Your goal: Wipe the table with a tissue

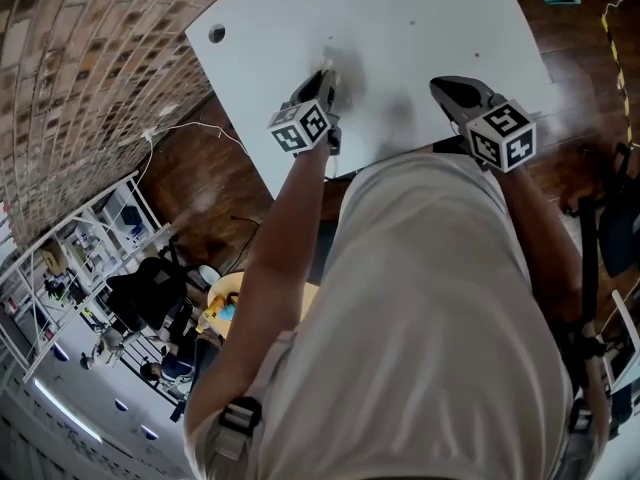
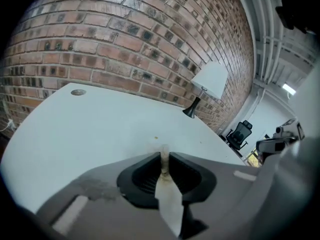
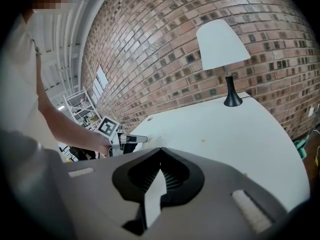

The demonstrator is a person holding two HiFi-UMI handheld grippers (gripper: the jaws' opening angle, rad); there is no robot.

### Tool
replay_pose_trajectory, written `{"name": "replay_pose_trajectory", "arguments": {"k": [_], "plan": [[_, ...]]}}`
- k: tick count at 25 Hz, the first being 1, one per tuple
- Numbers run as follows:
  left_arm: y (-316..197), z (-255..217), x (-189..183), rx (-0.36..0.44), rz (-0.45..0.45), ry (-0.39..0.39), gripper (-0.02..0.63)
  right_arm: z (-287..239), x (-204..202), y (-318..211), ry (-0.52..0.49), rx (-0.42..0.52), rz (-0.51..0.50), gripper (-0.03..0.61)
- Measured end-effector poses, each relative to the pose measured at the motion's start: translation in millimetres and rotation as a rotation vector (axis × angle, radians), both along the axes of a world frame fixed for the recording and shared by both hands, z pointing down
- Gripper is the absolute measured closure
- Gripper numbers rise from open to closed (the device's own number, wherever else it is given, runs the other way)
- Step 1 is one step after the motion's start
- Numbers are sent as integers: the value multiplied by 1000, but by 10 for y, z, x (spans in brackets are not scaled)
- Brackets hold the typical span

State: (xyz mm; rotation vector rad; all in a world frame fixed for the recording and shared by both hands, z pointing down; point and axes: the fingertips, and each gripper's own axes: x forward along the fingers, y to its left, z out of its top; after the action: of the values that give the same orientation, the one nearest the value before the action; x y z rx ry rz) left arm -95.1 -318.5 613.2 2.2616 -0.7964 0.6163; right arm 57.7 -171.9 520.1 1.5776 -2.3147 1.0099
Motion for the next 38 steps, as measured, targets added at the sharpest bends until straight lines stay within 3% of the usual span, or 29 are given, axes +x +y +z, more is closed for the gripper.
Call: {"name": "replay_pose_trajectory", "arguments": {"k": [11,20,26,33,38], "plan": [[-513,-7,262,60,-33,-78,554,75,207,206,-28,-19,27,571],[-869,54,210,118,-32,-221,554,99,272,248,-36,-38,76,571],[-745,82,325,208,-10,-329,555,79,380,374,-32,-39,96,571],[-511,96,630,206,82,-282,558,87,381,385,-32,-39,101,571],[-316,140,911,153,155,-232,558,92,486,340,-27,-32,99,571]]}}
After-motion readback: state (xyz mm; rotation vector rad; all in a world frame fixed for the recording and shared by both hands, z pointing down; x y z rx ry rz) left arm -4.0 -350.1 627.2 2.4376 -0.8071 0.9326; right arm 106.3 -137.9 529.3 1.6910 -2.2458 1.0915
